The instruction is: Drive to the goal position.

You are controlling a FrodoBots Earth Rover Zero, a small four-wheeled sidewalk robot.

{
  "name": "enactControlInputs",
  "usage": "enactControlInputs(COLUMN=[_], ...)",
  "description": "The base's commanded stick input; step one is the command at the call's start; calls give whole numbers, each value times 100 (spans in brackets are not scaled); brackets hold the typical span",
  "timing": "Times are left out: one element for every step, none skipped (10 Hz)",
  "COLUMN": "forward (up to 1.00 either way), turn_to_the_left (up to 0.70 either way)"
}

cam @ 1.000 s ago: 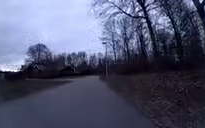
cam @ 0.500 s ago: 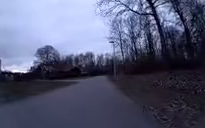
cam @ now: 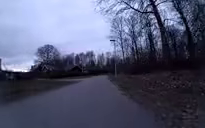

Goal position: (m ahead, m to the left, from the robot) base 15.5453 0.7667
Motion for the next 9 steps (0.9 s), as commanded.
enactControlInputs(forward=[70, 70, 70, 70, 70, 70, 70, 70, 70], turn_to_the_left=[0, 0, 0, 0, 0, 0, 0, 0, 0])
